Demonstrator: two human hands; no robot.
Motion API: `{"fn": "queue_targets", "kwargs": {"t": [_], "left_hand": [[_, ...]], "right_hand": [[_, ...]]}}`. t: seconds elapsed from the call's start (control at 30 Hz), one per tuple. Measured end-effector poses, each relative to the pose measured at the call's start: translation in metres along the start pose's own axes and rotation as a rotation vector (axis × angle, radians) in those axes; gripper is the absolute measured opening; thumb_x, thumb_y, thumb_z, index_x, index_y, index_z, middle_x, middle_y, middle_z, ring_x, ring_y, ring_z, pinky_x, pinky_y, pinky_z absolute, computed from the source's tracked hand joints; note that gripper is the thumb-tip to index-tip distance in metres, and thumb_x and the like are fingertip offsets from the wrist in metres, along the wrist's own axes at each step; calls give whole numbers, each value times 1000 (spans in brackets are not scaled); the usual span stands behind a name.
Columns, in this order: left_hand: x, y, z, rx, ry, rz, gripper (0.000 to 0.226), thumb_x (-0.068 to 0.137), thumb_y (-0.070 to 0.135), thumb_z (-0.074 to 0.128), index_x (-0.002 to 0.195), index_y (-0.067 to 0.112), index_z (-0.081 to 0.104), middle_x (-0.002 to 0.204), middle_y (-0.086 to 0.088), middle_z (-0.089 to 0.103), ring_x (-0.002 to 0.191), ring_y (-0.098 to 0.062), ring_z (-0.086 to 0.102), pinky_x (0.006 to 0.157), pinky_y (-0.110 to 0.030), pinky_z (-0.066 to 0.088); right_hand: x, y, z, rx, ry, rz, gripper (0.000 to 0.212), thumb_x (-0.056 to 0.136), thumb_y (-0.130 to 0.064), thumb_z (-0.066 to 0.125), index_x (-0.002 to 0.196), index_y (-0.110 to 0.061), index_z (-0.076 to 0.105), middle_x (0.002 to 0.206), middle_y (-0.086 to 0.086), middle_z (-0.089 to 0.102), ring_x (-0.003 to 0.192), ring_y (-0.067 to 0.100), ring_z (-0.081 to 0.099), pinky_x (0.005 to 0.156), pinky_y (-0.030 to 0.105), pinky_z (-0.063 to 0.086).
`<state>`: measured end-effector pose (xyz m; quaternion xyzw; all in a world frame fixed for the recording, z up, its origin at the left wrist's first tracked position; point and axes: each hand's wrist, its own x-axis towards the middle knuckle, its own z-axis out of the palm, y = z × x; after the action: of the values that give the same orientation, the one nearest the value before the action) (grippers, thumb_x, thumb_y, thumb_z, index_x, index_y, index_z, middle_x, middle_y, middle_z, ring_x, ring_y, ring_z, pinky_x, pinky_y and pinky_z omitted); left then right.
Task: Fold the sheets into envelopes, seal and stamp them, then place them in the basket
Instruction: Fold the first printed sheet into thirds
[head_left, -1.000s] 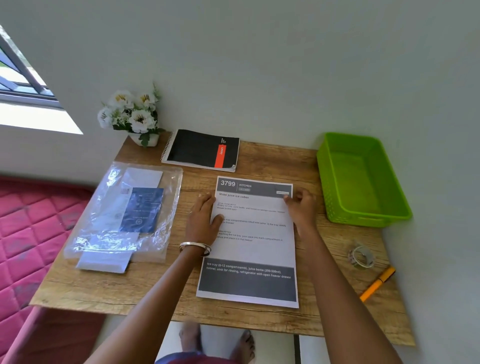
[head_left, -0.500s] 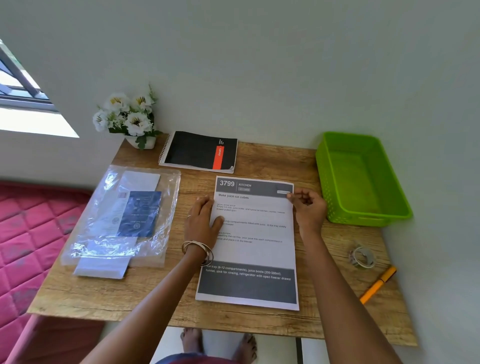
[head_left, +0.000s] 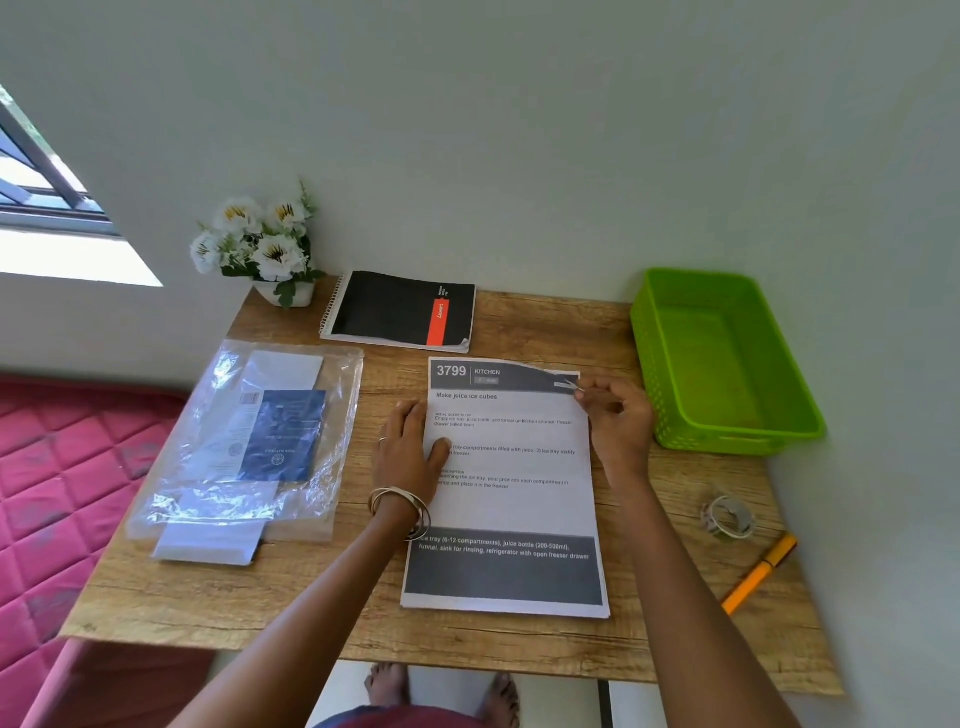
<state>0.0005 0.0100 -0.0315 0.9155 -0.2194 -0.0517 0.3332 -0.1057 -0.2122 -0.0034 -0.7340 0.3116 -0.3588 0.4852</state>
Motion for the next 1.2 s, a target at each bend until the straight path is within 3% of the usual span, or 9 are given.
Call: {"fn": "queue_targets", "kwargs": {"t": [0.1, 0.27, 0.43, 0.6, 0.7, 0.77, 0.97, 1.07, 1.2], "left_hand": [[1, 0, 0, -16, -5, -27, 61, 86, 27, 59, 139, 13, 34, 140, -6, 38, 125, -23, 41, 100, -41, 37], [0, 0, -2, -23, -11, -8, 59, 88, 19, 59, 140, 12, 33, 141, -9, 39, 127, -27, 40, 100, -44, 37], [3, 0, -26, -307, -111, 10, 47, 91, -3, 42, 134, 15, 43, 129, -5, 51, 112, -18, 50, 92, -29, 41], [9, -12, -39, -494, -174, -93, 37, 98, 10, 37, 130, 24, 50, 134, 0, 51, 118, -16, 46, 96, -33, 40], [5, -17, -31, -197, -292, 110, 39, 95, 19, 48, 133, 26, 48, 147, 3, 36, 139, -20, 27, 111, -42, 29], [1, -22, -20, 3, -264, 194, 43, 93, 23, 52, 135, 25, 46, 152, 1, 27, 143, -20, 11, 116, -43, 16], [-1, -20, -12, 54, -162, 217, 43, 90, 24, 58, 132, 21, 51, 151, -2, 29, 143, -23, 14, 113, -34, 10], [0, -21, -12, 112, -167, 238, 44, 90, 27, 57, 133, 21, 49, 151, 2, 28, 143, -24, 14, 113, -32, 9], [-2, -20, -12, 173, -196, 238, 45, 93, 30, 52, 137, 23, 44, 151, 8, 27, 144, -23, 9, 115, -38, 12]], "right_hand": [[-13, 2, -9, 15, -37, 66, 28, 80, 0, 69, 80, -28, 68, 96, -8, 69, 92, 9, 63, 80, 31, 51], [-37, 10, -24, -92, -128, 17, 44, 76, 25, 49, 88, -13, 68, 98, 9, 71, 92, -2, 64, 83, 11, 49], [-47, 21, -26, -288, -194, -115, 39, 80, 20, 52, 84, -14, 71, 105, -4, 68, 102, 8, 62, 91, 11, 45], [-52, 19, -26, -458, -259, -186, 37, 77, 22, 49, 84, -7, 72, 111, 7, 69, 109, 20, 57, 97, 29, 42], [-52, 13, -17, -597, -237, -170, 35, 72, 20, 50, 83, -5, 72, 108, 10, 70, 107, 31, 59, 94, 47, 44], [-56, 2, -4, -678, -267, -175, 29, 76, 13, 53, 91, -3, 72, 112, 13, 69, 110, 33, 58, 95, 46, 40], [-76, -24, 59, -747, -677, -320, 51, 100, -23, 43, 145, -4, 31, 156, 12, 25, 145, 25, 19, 117, 33, 11], [-79, -24, 79, -857, -801, -367, 57, 103, -34, 31, 151, -9, 13, 160, 10, 7, 148, 23, 0, 118, 35, 1], [-74, -12, 64, -872, -774, -312, 59, 103, -37, 26, 151, -11, 6, 160, 6, 3, 147, 19, -6, 117, 33, -4]]}}
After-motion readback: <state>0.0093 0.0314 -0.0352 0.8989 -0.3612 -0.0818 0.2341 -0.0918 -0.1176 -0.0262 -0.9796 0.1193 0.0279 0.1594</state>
